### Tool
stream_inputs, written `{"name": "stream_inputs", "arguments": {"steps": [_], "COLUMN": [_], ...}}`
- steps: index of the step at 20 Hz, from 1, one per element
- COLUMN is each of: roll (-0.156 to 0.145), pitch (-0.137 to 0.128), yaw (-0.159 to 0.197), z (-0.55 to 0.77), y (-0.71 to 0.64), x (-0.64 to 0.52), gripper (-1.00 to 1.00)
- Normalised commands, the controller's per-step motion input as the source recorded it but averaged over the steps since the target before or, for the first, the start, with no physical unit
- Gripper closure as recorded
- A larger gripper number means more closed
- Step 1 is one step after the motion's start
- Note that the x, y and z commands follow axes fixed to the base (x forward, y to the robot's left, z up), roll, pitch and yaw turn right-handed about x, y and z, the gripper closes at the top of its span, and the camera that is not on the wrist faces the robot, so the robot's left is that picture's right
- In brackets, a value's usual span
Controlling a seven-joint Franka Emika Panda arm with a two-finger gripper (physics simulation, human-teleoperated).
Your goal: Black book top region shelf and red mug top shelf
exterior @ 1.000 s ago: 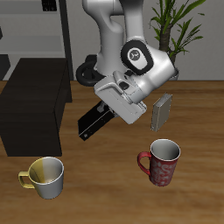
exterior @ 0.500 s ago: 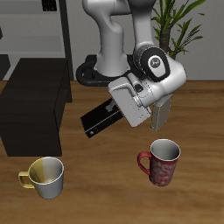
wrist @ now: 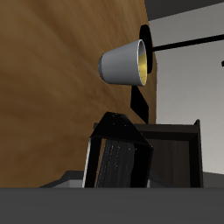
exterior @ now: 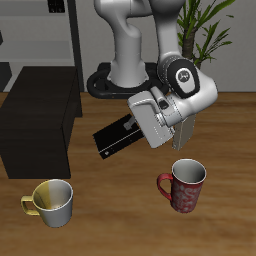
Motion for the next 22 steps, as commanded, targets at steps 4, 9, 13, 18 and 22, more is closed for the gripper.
{"name": "stream_inputs", "arguments": {"steps": [4,9,13,18,22], "roll": [-0.032,-0.041,-0.022,-0.053,-0.063], "pitch": [0.030,0.011,0.008,0.037,0.004], "yaw": [0.005,0.034,0.028,0.033,0.018], "z": [-0.08,-0.13,-0.13,-0.27,-0.08], "y": [-0.06,0.02,0.06,0.09,0.13], "x": [0.08,0.08,0.08,0.03,-0.10], "gripper": [1.00,1.00,1.00,1.00,1.00]}}
